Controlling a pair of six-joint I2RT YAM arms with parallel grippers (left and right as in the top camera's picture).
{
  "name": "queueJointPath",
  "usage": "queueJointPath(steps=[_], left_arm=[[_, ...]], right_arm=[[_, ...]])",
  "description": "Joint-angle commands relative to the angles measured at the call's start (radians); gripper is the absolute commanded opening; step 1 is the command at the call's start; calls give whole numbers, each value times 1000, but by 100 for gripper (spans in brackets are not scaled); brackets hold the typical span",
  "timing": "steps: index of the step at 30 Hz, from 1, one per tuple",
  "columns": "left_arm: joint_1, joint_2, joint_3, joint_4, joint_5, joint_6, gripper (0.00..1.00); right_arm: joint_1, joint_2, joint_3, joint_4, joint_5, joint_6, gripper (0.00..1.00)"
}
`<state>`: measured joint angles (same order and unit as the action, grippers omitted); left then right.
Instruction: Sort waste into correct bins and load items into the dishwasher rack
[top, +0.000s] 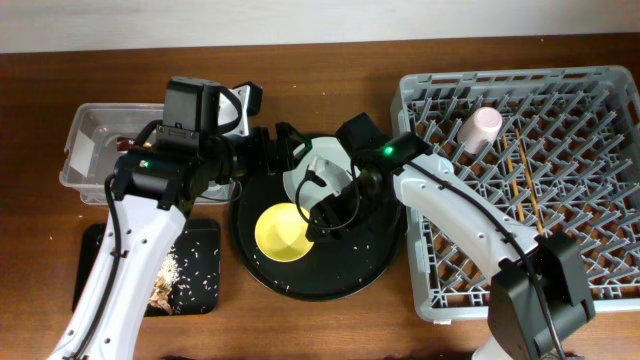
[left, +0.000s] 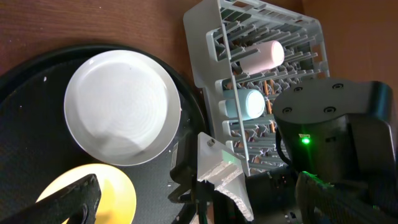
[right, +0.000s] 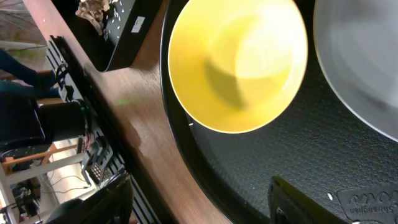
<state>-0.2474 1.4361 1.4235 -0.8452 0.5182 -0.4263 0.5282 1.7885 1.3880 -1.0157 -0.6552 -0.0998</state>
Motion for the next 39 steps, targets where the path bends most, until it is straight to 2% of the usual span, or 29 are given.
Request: queueJointPath(steps=[1, 6, 7, 8, 9, 12, 13, 16, 19, 23, 27, 32, 35, 39], left_arm=[[2, -4, -3, 2, -3, 13, 99], [2, -4, -3, 24, -14, 9, 99], [7, -5, -2, 51, -100, 10, 99], [53, -12, -2, 29, -248, 10, 99], [90, -18, -2, 8, -292, 10, 99], [299, -34, -2, -65, -341, 10, 99], [416, -34, -2, -90, -344, 23, 99], [650, -34, -2, -147, -343, 35, 99], [760, -34, -2, -183, -343, 35, 99], [785, -34, -2, -183, -343, 35, 100], [785, -34, -2, -185, -343, 35, 99], [785, -34, -2, -185, -343, 35, 99], [785, -34, -2, -185, -343, 35, 99], [785, -34, -2, -185, -343, 35, 100]], right_arm=[[2, -8, -8, 3, 9, 28, 68], [3, -8, -8, 38, 8, 83, 67], [9, -8, -8, 51, 14, 83, 67], [25, -8, -8, 80, 20, 84, 64], [38, -8, -8, 102, 46, 106, 63], [119, -8, -8, 187, 215, 143, 64], [160, -7, -8, 215, 268, 143, 64], [262, 17, -8, 291, 381, 143, 64], [341, 56, -8, 340, 460, 143, 63], [403, 105, -8, 378, 478, 143, 54], [414, 158, -8, 396, 507, 143, 39], [415, 200, -8, 412, 506, 143, 31], [415, 200, -9, 411, 506, 143, 19], [415, 201, -9, 411, 506, 143, 18]])
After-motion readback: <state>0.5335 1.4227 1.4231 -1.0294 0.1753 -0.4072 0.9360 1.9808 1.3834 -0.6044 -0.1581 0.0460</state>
